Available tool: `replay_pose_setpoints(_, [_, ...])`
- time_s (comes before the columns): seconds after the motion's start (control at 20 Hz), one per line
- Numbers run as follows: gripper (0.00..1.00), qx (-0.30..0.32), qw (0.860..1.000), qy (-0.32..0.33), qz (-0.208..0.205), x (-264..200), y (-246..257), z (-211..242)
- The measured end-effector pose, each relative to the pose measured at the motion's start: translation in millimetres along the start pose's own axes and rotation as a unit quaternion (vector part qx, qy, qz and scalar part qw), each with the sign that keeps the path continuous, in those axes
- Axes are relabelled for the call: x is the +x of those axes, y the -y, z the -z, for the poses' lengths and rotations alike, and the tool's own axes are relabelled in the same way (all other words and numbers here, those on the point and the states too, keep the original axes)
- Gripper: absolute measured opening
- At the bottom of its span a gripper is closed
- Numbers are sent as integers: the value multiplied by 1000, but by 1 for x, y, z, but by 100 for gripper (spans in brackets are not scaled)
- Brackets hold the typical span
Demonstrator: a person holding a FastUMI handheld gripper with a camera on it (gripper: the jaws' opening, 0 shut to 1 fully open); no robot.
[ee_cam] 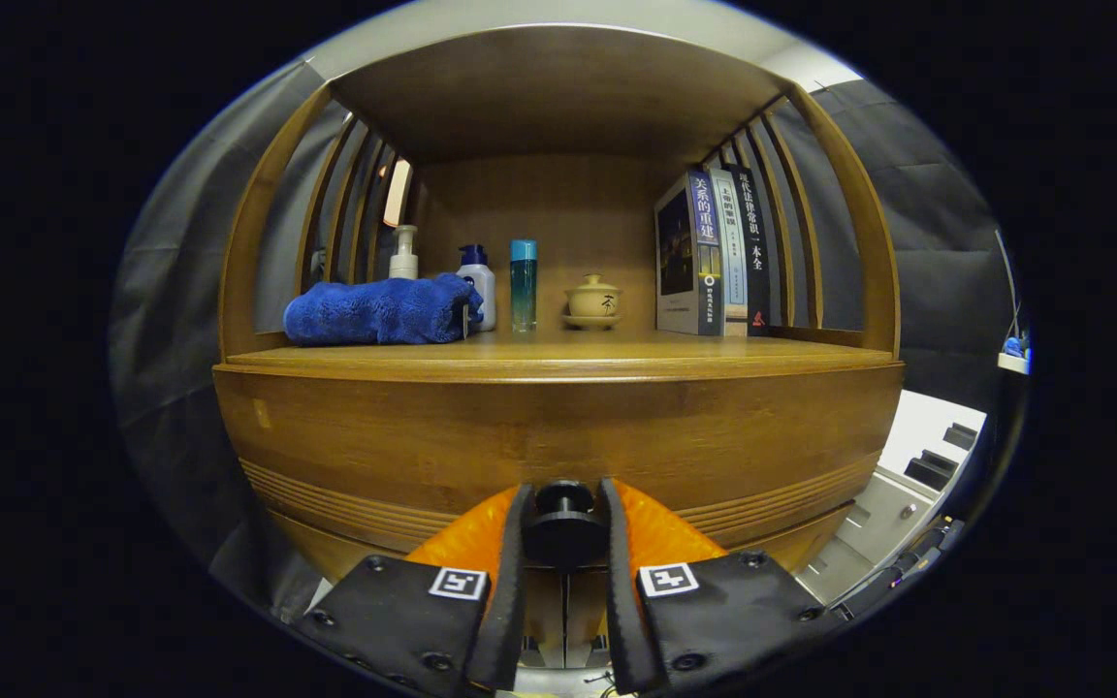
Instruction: Pull open the drawer, take out the items inside it, and place them on the countertop above the cabinet.
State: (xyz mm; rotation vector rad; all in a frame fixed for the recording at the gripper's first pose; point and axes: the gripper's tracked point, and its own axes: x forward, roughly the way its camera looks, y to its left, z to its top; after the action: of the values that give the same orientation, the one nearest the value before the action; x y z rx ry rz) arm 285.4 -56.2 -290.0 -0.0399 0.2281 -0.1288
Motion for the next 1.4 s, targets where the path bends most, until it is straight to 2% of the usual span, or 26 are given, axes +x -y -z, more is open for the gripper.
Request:
replay_pose_setpoints(0.35, [43,-12,1000,0,11,-25,2,1])
replay_pose_setpoints(1.1, [43,24,999,-23,-6,-122,0,13])
replay_pose_setpoints(1.2, [43,9,1000,-22,-9,-133,0,14])
replay_pose_setpoints(1.4, [31,-10,1000,-14,-12,-149,2,12])
